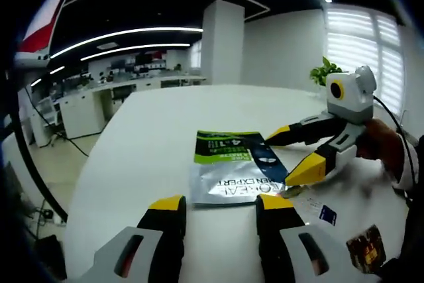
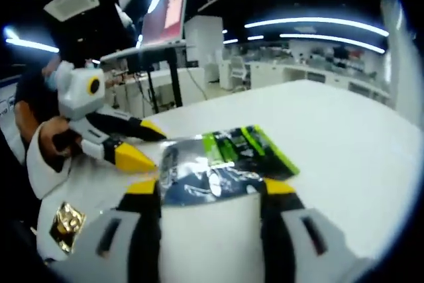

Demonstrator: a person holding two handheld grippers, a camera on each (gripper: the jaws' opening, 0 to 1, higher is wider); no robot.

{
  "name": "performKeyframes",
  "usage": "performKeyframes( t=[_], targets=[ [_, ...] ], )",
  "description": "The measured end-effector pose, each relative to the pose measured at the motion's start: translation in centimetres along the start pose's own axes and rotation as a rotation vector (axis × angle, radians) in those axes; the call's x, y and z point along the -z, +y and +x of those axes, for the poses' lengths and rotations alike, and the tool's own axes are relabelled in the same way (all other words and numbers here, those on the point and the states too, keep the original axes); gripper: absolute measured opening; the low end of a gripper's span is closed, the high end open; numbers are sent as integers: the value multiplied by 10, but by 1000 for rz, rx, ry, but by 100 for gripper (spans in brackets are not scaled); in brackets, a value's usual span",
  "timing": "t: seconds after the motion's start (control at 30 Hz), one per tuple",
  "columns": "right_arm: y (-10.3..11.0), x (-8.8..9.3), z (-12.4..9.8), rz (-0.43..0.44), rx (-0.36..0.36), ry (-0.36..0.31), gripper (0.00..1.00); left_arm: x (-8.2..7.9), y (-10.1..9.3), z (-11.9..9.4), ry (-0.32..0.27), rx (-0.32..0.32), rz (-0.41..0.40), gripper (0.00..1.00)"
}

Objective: Arrange the skincare products in the storage area until every visible bottle or jar stands upright without overlapping.

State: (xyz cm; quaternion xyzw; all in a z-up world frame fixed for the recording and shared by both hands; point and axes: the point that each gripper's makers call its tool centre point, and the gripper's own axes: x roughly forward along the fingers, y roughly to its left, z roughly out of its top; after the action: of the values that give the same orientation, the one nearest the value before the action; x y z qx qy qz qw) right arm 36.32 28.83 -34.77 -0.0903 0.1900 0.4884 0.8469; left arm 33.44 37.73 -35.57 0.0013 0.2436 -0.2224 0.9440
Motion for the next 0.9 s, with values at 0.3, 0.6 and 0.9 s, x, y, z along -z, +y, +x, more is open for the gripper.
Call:
performKeyframes(
  t=[0.3,0.6,0.9],
  targets=[
    [1,0,-1,14,26,-1,64,-4,-8,6,-27,19,22,42],
    [-12,7,-5,-4,117,32,66,-5,-10,3,-23,13,30,40],
    [-1,1,2,33,63,-15,69,-8,-21,9,-51,47,18,30]
  ],
)
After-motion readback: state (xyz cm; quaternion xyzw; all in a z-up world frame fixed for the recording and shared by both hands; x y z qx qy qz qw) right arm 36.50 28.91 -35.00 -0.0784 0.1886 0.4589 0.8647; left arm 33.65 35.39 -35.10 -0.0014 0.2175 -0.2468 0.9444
